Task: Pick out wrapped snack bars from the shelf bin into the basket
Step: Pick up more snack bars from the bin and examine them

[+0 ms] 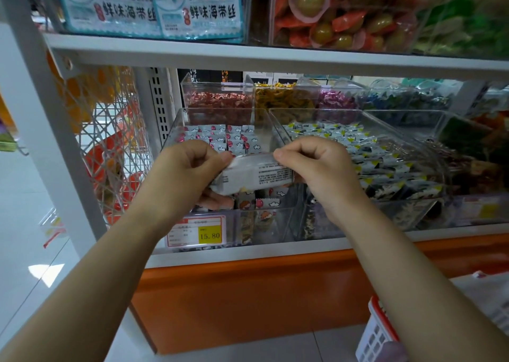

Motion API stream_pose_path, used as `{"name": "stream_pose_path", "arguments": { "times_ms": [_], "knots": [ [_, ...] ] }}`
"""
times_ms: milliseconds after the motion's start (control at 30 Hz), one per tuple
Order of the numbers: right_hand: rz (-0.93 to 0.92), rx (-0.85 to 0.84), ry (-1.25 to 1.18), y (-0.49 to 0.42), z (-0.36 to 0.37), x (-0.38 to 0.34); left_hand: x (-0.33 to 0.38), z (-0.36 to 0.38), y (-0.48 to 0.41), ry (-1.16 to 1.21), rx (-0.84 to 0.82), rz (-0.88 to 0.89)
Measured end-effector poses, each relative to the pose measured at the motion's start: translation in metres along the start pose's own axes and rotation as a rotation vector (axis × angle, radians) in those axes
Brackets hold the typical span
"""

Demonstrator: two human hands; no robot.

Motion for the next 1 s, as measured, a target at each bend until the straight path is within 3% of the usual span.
{"name": "stream_pose_path", "arguments": {
  "times_ms": [133, 300, 467, 800, 1000],
  "knots": [
    [0.135, -0.021, -0.120, -0.002, -0.005, 0.004, 0.001, 0.003, 0.001, 0.008, -0.034, 0.021],
    [0.251, -0.171, -0.167, -0.003, -0.012, 0.004, 0.000, 0.004, 0.000, 0.007, -0.065, 0.031],
    [0.257, -0.222, -0.224, -0.003, -0.019, 0.004, 0.002, 0.008, 0.002, 0.078, -0.099, 0.026],
    [0.167, -0.076, -0.130, -0.006, -0.027, 0.010, 0.003, 0.012, 0.002, 0.301, -0.252, -0.037],
    [0.108, -0.094, -0.066, -0.004, -0.028, 0.010, 0.003, 0.007, 0.004, 0.301, -0.193, -0.069]
  ]
}}
Point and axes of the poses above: each hand's wrist, its own y-axis away from the middle knuckle, its own z-axis out of the palm, x = y × z, the point moved 4 cm from there along -y, towards the middle knuckle, and after that the axes turned 13 degrees about -y, right-handed, at the moved point
